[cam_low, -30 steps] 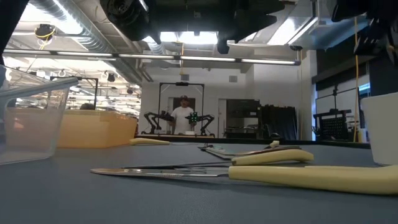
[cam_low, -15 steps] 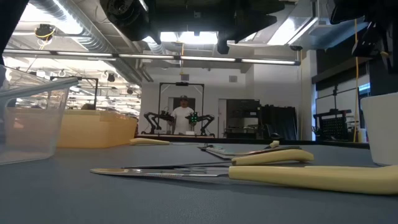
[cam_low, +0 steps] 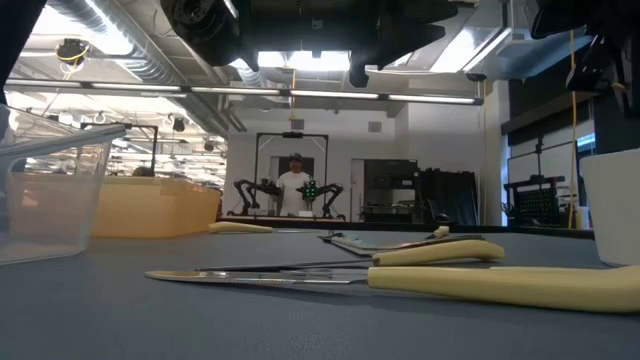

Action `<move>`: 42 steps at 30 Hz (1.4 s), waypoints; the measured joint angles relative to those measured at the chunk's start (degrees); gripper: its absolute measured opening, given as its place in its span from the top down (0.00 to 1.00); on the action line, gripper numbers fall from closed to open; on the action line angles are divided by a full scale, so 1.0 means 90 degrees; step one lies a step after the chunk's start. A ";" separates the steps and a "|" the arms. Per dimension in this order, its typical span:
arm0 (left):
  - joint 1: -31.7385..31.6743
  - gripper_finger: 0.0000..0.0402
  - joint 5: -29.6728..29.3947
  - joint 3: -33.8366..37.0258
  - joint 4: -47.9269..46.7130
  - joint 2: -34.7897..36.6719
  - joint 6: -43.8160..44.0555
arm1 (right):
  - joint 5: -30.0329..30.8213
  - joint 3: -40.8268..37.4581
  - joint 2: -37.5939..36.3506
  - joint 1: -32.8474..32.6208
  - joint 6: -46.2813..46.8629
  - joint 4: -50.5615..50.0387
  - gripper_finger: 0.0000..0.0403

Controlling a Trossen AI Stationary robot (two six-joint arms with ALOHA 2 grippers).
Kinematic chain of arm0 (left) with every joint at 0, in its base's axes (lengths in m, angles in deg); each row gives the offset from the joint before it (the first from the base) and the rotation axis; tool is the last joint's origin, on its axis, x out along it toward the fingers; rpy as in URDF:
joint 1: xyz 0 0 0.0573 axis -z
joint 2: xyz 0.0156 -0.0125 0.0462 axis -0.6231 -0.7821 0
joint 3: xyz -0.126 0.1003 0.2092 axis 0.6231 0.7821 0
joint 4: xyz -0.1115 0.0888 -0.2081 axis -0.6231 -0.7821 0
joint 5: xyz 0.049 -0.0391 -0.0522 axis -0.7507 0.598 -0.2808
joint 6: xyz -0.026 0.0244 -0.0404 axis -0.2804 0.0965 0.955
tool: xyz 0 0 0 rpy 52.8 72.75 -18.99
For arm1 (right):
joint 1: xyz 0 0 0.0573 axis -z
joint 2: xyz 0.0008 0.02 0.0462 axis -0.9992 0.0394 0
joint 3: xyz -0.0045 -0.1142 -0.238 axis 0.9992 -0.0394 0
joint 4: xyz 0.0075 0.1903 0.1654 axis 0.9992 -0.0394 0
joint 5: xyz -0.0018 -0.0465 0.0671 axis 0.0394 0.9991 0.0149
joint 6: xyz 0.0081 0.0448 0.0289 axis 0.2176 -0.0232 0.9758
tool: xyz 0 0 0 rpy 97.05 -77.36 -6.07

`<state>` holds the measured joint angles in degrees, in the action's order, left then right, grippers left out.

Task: Sort silverware by color (type)
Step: Put the gold knife into the white bin, then put the yellow knife into the orange bin

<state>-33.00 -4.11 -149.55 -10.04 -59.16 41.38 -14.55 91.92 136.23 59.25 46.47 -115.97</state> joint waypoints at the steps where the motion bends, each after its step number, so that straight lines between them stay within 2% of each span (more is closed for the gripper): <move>1: 0.0000 0.65 0.0000 0.0000 0.0000 0.0000 0.0000 | 0.0000 0.0000 0.0000 0.0000 0.0001 0.0000 0.95; 10: 0.0001 0.65 0.0000 0.0000 0.0000 0.0000 0.0001 | 0.0165 -0.0002 0.0000 0.0001 0.0005 0.0000 0.77; 14: 0.0000 0.65 0.0002 0.0000 0.0000 0.0000 0.0002 | 0.0156 -0.0002 0.0000 0.0000 0.0004 0.0000 0.72; 28: 0.0043 0.65 0.0029 0.0000 0.0000 0.0000 0.0002 | -0.0073 -0.0002 -0.0024 0.0000 0.0006 -0.0007 0.71; 38: 0.0220 0.65 0.0029 -0.0002 -0.0026 0.0000 0.0000 | 0.0085 0.0375 -0.0558 0.0000 -0.0282 -0.0073 0.71; 42: 0.0304 0.65 0.0030 -0.0391 -0.1116 0.0000 0.0002 | 0.0635 0.0621 -0.0849 0.0000 -0.0569 -0.0304 0.71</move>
<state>-30.26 -3.84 -153.07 -20.09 -59.16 41.40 -8.83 97.50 128.59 59.25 41.35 -118.70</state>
